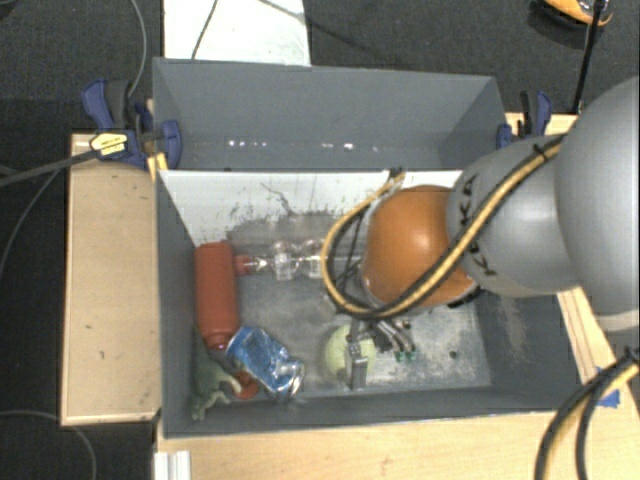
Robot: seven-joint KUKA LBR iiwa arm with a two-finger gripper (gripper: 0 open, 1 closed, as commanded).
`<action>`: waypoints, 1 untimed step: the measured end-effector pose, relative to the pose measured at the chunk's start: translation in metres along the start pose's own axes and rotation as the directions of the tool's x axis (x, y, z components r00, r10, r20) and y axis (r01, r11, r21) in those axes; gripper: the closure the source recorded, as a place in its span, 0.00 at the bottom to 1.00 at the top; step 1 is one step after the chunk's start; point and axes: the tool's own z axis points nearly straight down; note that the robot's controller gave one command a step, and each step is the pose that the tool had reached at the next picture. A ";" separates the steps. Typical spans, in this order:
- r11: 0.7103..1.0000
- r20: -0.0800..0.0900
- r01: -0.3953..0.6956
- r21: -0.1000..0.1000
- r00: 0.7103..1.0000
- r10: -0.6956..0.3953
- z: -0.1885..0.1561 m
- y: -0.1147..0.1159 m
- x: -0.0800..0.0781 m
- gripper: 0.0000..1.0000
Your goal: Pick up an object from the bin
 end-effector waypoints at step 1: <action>0.998 0.005 0.058 -0.003 0.998 -0.058 0.002 -0.047 -0.005 0.00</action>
Offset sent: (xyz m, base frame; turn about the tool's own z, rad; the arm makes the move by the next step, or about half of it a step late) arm -0.0173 -0.0725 -0.0043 0.0418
